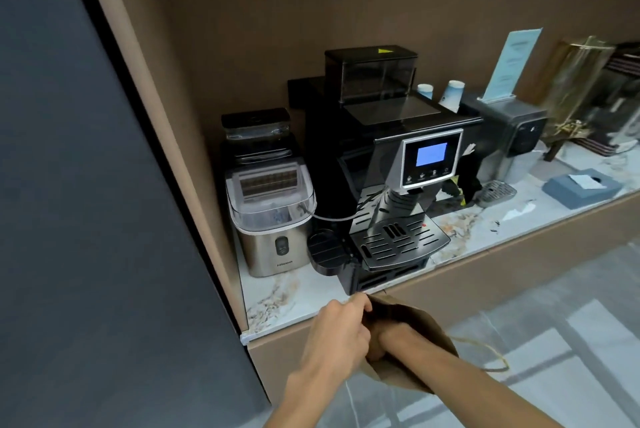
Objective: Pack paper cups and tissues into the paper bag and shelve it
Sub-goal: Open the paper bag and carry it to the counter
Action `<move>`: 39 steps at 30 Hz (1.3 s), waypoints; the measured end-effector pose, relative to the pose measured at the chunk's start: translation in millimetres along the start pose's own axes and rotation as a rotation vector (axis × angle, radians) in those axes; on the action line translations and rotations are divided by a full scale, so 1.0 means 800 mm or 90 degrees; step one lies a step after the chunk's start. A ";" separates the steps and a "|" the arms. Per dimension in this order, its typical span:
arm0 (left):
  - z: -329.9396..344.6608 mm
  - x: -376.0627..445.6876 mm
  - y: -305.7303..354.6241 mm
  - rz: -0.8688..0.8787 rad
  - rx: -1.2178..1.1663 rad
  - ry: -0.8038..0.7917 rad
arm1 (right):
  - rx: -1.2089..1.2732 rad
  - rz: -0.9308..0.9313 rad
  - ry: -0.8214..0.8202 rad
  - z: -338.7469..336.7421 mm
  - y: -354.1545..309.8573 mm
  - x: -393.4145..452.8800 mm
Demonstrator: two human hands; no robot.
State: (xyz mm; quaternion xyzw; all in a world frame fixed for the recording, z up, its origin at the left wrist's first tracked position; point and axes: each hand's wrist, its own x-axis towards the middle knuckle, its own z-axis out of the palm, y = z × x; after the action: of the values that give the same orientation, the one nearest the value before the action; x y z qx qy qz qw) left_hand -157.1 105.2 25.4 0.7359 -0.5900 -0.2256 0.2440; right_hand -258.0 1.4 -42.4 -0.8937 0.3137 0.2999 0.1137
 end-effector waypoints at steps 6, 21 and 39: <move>0.027 0.017 0.035 0.015 -0.080 -0.044 | -0.049 0.036 0.086 0.029 0.063 -0.042; 0.149 0.077 0.183 0.007 -0.095 -0.045 | 0.497 0.028 0.313 0.036 0.224 -0.228; 0.260 0.108 0.337 -0.099 -0.112 0.019 | 0.524 0.466 0.563 0.104 0.356 -0.256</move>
State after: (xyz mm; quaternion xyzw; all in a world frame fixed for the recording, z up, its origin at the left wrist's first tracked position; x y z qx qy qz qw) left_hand -472.8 -48.6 27.9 0.7586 -0.5051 -0.2838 0.2983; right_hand -603.1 -86.5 11.9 -0.6535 0.6987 -0.2151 0.1962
